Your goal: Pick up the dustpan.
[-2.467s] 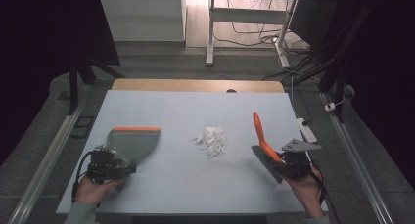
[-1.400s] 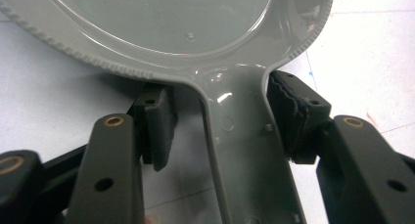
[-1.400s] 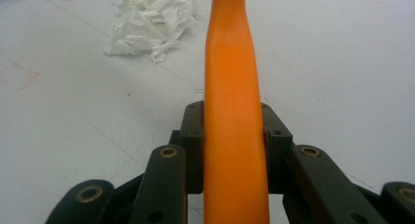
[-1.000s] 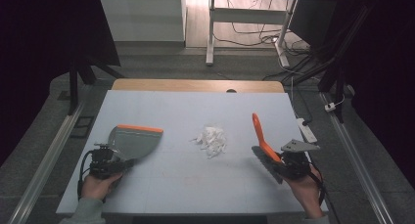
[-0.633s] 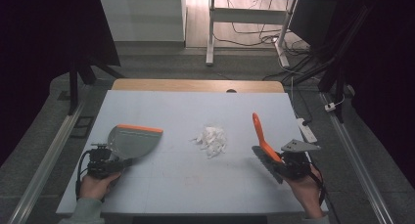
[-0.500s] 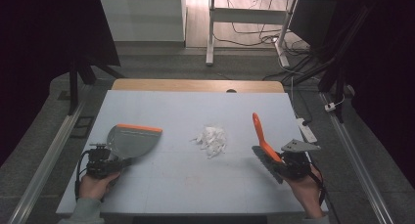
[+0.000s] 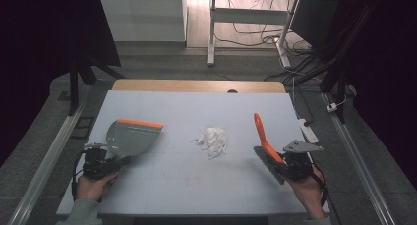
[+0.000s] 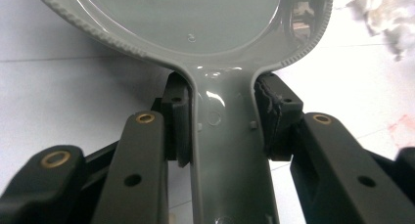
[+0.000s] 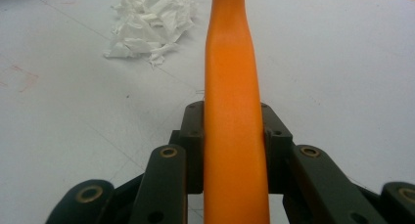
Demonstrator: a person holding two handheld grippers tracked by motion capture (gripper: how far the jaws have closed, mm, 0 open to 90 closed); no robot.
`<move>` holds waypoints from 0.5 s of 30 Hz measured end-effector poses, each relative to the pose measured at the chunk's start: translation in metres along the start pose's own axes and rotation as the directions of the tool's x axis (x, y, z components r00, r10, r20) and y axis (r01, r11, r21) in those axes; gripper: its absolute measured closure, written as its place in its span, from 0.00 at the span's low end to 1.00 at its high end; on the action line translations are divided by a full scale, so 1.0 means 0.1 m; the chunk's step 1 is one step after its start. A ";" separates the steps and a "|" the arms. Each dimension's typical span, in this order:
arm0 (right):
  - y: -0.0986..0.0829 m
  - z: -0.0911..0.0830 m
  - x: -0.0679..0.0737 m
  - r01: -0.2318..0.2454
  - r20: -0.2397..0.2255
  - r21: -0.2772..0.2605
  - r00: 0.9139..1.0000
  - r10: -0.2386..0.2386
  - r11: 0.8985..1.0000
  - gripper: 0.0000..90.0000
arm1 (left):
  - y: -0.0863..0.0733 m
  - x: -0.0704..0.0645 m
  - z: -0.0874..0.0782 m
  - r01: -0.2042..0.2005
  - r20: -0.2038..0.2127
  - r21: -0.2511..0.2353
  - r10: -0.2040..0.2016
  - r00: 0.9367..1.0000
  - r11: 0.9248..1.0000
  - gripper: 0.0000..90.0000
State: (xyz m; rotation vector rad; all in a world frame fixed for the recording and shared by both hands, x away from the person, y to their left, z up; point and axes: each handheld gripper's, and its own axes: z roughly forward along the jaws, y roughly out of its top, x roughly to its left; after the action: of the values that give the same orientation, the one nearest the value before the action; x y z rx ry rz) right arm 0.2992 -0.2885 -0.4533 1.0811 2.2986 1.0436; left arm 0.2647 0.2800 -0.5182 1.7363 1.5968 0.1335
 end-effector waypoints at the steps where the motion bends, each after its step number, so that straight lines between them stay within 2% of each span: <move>1: 0.00 0.00 0.00 0.000 0.000 0.000 1.000 0.000 1.000 0.77 | 0.00 0.00 -0.01 -0.002 0.007 -0.005 0.002 1.000 1.000 0.68; 6: 0.00 0.00 -0.01 0.002 0.000 -0.001 1.000 -0.002 1.000 0.77 | 0.01 -0.03 -0.05 -0.035 0.048 -0.032 0.036 0.998 0.999 0.68; 15: 0.00 -0.01 -0.01 0.003 0.004 -0.005 1.000 -0.003 1.000 0.77 | 0.01 -0.08 -0.11 -0.088 0.067 -0.065 0.092 0.994 0.994 0.68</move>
State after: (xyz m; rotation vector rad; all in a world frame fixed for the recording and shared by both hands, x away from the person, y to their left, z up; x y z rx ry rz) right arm 0.2989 -0.2897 -0.4525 1.0766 2.2929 1.0450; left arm 0.2574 0.2784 -0.5069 1.7468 1.4504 0.1623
